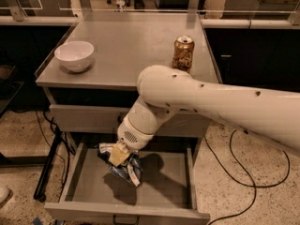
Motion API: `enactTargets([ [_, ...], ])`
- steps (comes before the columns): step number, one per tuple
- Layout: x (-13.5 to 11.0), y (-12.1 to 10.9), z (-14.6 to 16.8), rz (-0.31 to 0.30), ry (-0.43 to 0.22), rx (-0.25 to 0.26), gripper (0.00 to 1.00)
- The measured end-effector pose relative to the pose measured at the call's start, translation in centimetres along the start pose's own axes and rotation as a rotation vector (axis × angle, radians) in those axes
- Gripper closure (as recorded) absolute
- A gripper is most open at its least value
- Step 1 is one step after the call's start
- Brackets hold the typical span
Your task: Place blue chip bag into middle drawer
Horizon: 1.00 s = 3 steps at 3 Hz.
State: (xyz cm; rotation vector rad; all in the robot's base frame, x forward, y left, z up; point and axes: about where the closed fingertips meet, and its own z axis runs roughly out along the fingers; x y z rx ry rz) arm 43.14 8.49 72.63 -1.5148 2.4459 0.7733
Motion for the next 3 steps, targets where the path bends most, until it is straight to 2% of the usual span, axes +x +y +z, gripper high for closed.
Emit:
enactTargets([
  [1, 2.5, -1.5, 4.4, 0.092, 0.007, -0.038, 1.00],
  [3, 5.9, -5.0, 12.2, 0.240, 0.016, -0.065, 1.00],
])
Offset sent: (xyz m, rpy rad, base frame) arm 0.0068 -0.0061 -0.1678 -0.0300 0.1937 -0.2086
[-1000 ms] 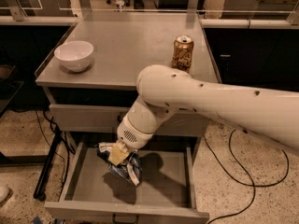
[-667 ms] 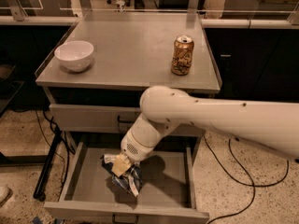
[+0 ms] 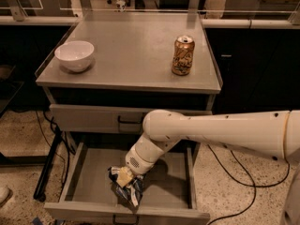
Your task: Place blue chip bag into middle drawer
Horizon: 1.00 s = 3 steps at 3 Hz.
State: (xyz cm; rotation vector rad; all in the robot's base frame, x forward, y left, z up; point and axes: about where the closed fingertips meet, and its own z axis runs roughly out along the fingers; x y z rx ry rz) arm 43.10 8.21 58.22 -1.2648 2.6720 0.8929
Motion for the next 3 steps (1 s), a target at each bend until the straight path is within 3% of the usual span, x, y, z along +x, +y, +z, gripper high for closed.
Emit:
enactTargets([
  [1, 0.0, 0.0, 0.0, 0.000, 0.000, 0.000, 1.00],
  [2, 1.0, -1.6, 2.6, 0.060, -0.014, -0.045, 1.00],
  [3, 1.2, -4.9, 4.9, 0.129, -0.037, -0.058, 1.00],
])
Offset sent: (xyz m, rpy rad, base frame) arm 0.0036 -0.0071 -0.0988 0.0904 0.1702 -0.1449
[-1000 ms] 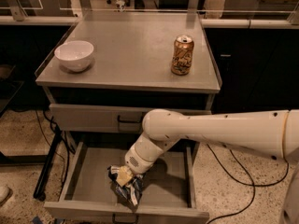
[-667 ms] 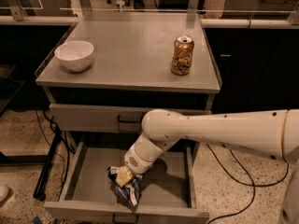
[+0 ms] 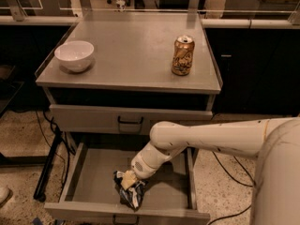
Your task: Place blue chip bag into middle drawer
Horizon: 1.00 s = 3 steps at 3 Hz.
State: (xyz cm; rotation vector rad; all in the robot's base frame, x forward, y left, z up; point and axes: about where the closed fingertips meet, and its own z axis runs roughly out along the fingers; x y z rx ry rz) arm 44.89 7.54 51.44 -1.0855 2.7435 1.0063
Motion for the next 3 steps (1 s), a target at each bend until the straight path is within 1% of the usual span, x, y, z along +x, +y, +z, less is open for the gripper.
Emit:
enactTargets([
  [1, -0.7, -2.6, 1.0, 0.040, -0.011, 0.007, 1.00],
  [2, -1.4, -4.3, 1.3, 0.057, -0.019, 0.021, 1.00],
  [3, -1.5, -5.9, 1.9, 0.079, -0.019, 0.033, 1.00],
])
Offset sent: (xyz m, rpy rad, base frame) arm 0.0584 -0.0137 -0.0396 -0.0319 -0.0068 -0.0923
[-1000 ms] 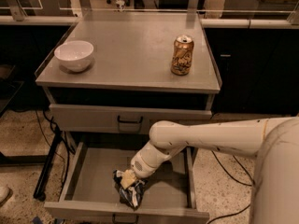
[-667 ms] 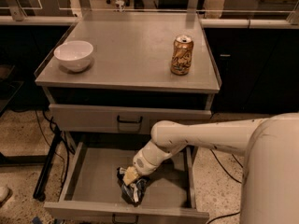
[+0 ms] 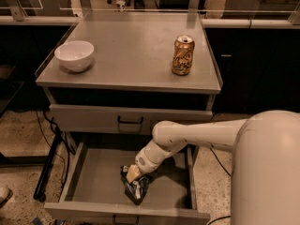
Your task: Place blue chip bag into middle drawer
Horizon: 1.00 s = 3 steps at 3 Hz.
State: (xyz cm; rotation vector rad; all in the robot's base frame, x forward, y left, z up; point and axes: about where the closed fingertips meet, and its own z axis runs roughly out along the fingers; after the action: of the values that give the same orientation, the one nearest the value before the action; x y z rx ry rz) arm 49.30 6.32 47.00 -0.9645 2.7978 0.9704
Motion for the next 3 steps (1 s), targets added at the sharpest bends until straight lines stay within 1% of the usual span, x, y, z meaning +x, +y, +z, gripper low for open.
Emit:
enactTargets([
  [2, 0.4, -2.9, 1.3, 0.035, 0.008, 0.030, 1.00],
  [3, 0.6, -4.1, 1.7, 0.042, 0.009, 0.047, 1.00],
])
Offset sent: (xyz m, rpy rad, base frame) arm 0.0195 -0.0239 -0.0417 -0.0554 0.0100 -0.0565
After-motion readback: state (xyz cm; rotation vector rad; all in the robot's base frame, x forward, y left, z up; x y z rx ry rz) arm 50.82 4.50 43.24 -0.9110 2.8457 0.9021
